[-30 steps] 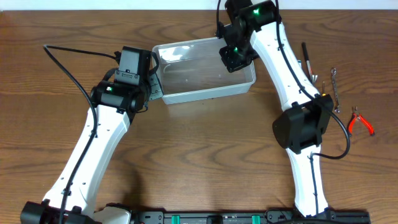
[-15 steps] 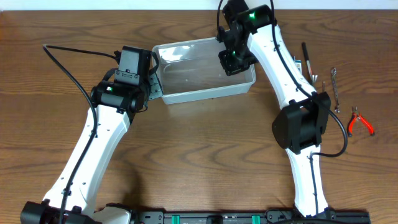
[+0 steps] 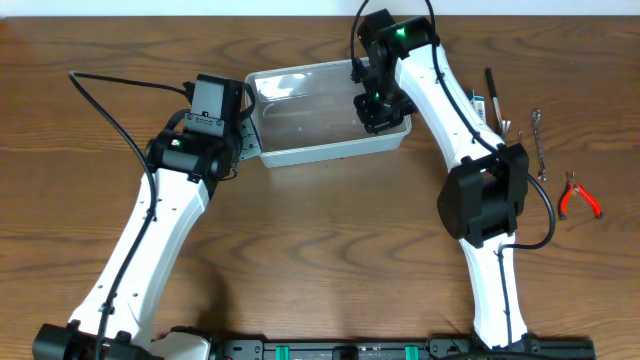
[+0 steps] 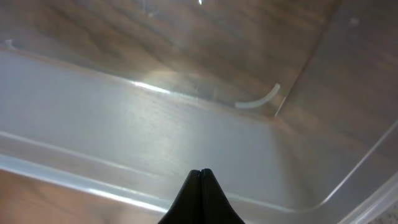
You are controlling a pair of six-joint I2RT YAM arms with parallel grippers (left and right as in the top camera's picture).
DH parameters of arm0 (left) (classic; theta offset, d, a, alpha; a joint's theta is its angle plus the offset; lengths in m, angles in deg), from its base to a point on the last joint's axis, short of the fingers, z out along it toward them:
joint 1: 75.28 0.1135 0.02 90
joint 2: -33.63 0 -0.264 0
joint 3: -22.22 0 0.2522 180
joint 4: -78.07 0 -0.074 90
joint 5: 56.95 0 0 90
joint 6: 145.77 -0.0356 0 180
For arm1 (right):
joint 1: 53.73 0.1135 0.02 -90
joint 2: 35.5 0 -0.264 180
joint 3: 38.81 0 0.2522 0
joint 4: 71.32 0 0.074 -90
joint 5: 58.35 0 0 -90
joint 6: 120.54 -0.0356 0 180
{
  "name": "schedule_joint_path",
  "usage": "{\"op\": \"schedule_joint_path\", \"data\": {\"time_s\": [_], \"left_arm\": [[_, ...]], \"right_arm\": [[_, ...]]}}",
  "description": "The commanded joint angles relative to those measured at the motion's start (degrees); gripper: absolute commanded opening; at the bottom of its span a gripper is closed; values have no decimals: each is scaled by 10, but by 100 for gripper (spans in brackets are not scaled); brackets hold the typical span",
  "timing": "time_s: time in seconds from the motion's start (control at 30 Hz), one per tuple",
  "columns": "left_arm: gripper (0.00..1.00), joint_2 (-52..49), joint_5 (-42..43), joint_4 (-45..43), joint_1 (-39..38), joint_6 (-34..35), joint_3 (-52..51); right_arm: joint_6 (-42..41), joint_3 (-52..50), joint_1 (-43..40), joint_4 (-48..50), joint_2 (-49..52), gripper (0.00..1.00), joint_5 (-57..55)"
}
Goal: Pack container
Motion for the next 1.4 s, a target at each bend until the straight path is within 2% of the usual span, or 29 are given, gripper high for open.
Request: {"op": "schedule_joint_path", "data": {"time_s": [0.0,0.63,0.83,0.9,0.97,1.0,1.2,1.23,1.3,1.37], "left_arm": [[23,1,-7,0,0,-4,13],[23,1,-7,2,0,-19,13],[23,1,-7,2,0,-19,13],[23,1,-7,2,0,-19,13],[23,1,-7,2,0,-19,13],[23,1,-7,2,0,-19,13],[23,1,-7,11,0,-19,13],[23,1,-7,15,0,-19,13],[23,1,-7,22,0,-19,13],[23,1,-7,24,0,-28,13]], "right_arm": [[-8,-5,9,-16,-11,1,-3],[-12,-5,49,-94,-11,1,-3],[-12,-4,45,-80,-11,1,-3],[-12,-1,43,-64,-11,8,-3],[-12,10,42,-45,-11,24,-3],[-12,21,41,-38,-11,27,-3],[3,151,31,-45,-12,29,-44],[2,183,26,-57,-12,33,-60],[-10,245,11,-84,-14,60,-97],[-23,304,-10,-108,-18,67,-127]]}}
